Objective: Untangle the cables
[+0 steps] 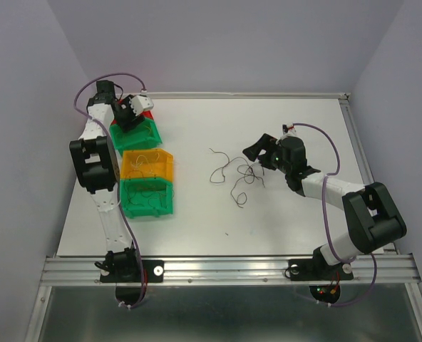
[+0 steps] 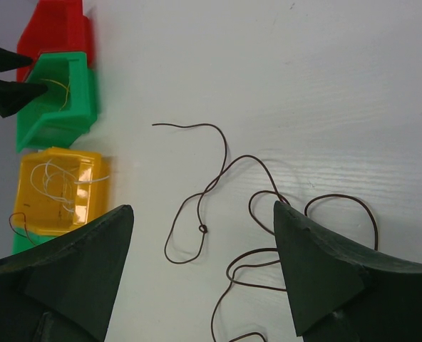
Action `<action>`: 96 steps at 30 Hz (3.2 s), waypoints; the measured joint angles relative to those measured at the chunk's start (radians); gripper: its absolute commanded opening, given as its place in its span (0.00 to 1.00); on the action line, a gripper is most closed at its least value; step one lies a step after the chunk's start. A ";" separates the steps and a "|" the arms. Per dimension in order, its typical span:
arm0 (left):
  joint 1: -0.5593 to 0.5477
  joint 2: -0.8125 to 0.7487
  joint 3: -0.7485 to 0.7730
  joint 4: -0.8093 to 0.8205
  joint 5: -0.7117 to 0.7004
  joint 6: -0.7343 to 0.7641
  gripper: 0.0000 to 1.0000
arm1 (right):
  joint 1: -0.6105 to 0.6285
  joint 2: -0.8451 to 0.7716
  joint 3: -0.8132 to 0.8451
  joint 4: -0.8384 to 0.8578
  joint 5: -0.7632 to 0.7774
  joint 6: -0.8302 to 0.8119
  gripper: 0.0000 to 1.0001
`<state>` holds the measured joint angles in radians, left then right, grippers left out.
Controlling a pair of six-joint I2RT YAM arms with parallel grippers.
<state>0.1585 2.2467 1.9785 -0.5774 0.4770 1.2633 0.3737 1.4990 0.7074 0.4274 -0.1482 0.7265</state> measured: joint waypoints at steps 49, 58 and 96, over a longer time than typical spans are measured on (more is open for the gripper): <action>-0.085 -0.613 -0.436 0.530 0.017 -0.407 0.99 | 0.229 0.305 0.491 -0.709 0.578 -0.156 0.99; -0.109 -0.730 -0.544 0.801 0.203 -1.040 0.99 | 0.228 0.296 0.484 -0.798 0.678 -0.190 0.84; -0.521 -0.888 -1.169 1.337 0.335 -1.177 0.99 | 0.230 -0.237 0.024 -0.182 0.153 -0.316 0.01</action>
<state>-0.3622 1.3586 0.8097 0.7597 0.8120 0.0864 0.6037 1.2621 0.7315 0.2459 0.0044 0.4103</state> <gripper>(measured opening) 0.986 0.034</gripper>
